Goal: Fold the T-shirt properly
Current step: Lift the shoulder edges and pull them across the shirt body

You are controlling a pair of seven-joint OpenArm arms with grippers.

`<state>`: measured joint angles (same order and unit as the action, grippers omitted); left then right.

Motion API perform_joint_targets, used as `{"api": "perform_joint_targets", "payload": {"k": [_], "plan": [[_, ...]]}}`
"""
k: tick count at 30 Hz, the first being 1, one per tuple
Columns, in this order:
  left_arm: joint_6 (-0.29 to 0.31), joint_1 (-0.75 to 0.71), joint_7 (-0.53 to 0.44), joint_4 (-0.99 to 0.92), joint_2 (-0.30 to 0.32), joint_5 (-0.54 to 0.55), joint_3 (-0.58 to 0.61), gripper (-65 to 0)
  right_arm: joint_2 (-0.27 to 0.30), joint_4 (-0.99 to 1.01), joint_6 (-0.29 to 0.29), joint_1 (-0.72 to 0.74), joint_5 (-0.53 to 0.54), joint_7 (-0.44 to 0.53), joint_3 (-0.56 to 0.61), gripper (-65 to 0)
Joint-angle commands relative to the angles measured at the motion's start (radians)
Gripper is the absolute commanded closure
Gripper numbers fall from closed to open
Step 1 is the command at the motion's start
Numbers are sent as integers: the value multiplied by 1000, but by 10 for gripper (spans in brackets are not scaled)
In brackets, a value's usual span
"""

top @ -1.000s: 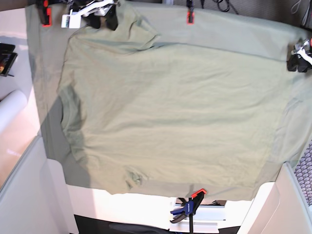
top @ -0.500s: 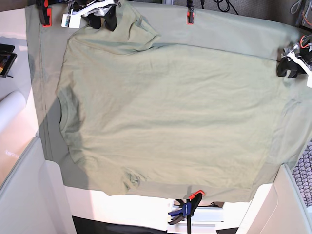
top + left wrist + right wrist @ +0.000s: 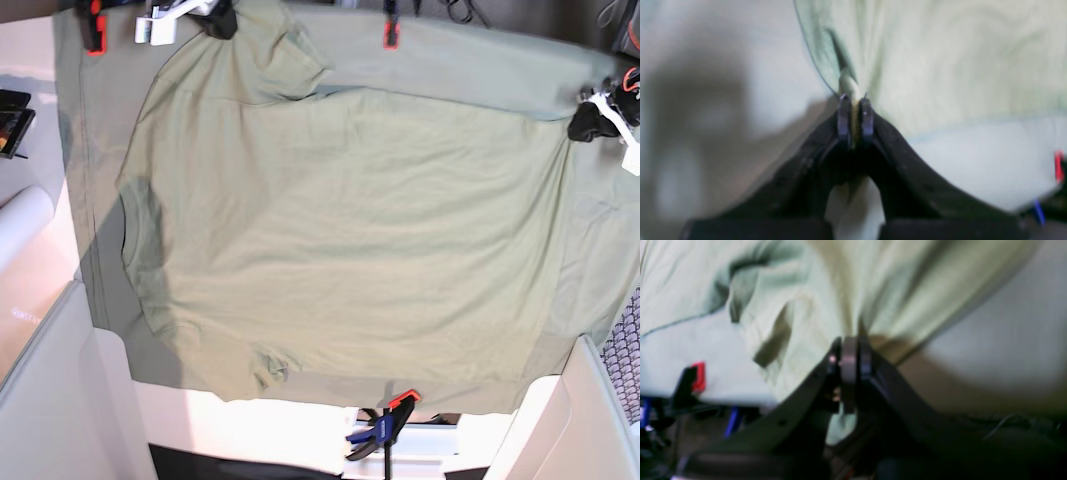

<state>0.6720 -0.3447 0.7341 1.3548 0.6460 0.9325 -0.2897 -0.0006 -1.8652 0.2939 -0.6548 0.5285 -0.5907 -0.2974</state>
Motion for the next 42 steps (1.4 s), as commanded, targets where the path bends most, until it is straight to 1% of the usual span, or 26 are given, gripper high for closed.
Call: {"api": "perform_joint_targets", "payload": {"k": [1, 4, 8, 12, 15, 18, 20, 23, 25, 28, 30, 35, 42], "plan": [[26, -13, 11, 28, 31, 0, -8, 0, 0, -42, 9, -25, 24, 2, -20, 0], [26, -24, 10, 77, 39, 9, -40, 0, 1, -113, 9, -38, 47, 3, -62, 0], [26, 1, -58, 98, 43, 12, -100, 0, 1, -149, 9, 6, 59, 14, -92, 0], [26, 72, -87, 96, 59, -56, -101, 0, 11, -146, 9, 115, 42, 14, -102, 0], [26, 126, -131, 69, 64, -124, -93, 0, 26, -138, 9, 213, -7, 16, -102, 0], [26, 201, -206, -33, 78, -180, -58, 0, 47, -92, 9, 320, -28, 23, -102, 0], [26, 270, -245, -120, 86, -194, -16, 0, 68, -39, 18, 399, -41, 40, -101, 0], [26, 395, -264, -235, 88, -204, 71, 0, 97, 66, 28, 528, -43, 42, -99, 0], [26, 473, -304, -303, 88, -244, 138, 0, 109, 140, 28, 606, -51, 42, -89, 0], [26, 570, -369, -388, 88, -305, 225, 0, 111, 243, 28, 703, -70, 41, -61, 0], [26, 624, -384, -436, 87, -323, 266, 0, 111, 301, 35, 760, -79, 41, -33, 0], [26, 721, -391, -521, 82, -328, 324, 0, 111, 425, 35, 885, -163, 60, 39, 0], [26, 772, -410, -571, 82, -327, 331, 0, 104, 546, 35, 1010, -212, 72, 81, 0]]}}
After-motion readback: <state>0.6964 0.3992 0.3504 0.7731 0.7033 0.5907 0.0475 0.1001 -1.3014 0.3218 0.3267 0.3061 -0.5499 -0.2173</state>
